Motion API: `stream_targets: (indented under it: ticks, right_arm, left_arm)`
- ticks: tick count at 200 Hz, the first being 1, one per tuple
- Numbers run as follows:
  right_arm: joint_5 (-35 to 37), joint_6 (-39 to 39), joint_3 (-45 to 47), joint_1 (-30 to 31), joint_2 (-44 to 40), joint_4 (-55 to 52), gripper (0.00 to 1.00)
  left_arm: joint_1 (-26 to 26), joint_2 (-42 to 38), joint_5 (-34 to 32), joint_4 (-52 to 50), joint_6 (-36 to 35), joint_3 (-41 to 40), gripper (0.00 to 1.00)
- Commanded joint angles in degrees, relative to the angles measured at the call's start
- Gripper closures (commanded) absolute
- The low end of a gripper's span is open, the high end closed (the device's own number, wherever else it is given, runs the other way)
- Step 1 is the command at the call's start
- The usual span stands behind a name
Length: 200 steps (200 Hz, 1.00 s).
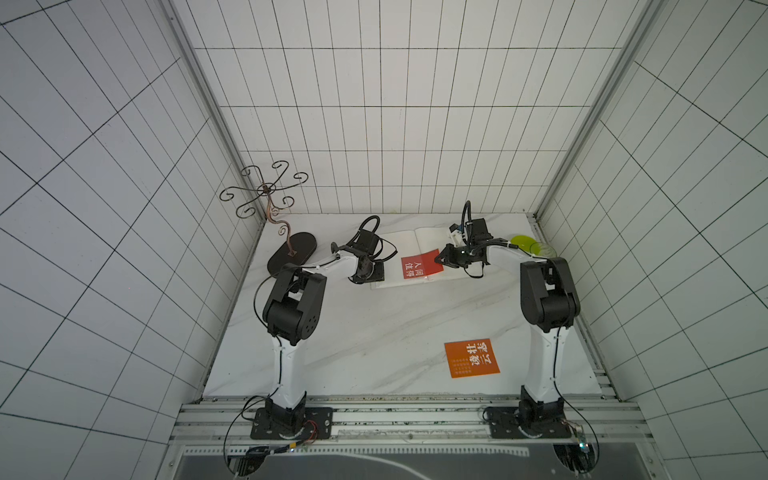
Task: Place the photos into the photo albums
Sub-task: Insert the photo into the photo album.
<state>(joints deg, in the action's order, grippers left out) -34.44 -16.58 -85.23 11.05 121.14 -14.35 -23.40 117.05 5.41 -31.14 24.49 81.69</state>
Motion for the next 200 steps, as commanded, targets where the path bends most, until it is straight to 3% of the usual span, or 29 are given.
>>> stream_targets:
  ticks: [1, 47, 129, 200]
  right_arm:
    - [6.0, 0.2, -4.3, -0.1, -0.8, -2.5, 0.65]
    - [7.9, 0.2, -4.8, -0.6, -1.0, -3.1, 0.6]
    - [6.3, -0.6, -6.1, 0.6, 0.1, -3.1, 0.87]
    - [4.6, -0.5, -8.2, 3.0, 1.9, -4.6, 0.86]
  left_arm:
    - [0.5, -2.7, -0.9, 0.0, 0.3, -0.6, 0.46]
    - [0.6, -3.8, -0.8, 0.3, 0.5, -0.7, 0.47]
    - [0.7, -4.9, -0.6, 0.4, 0.7, -0.9, 0.47]
    - [0.7, -5.0, 0.7, 1.1, 1.4, -1.4, 0.46]
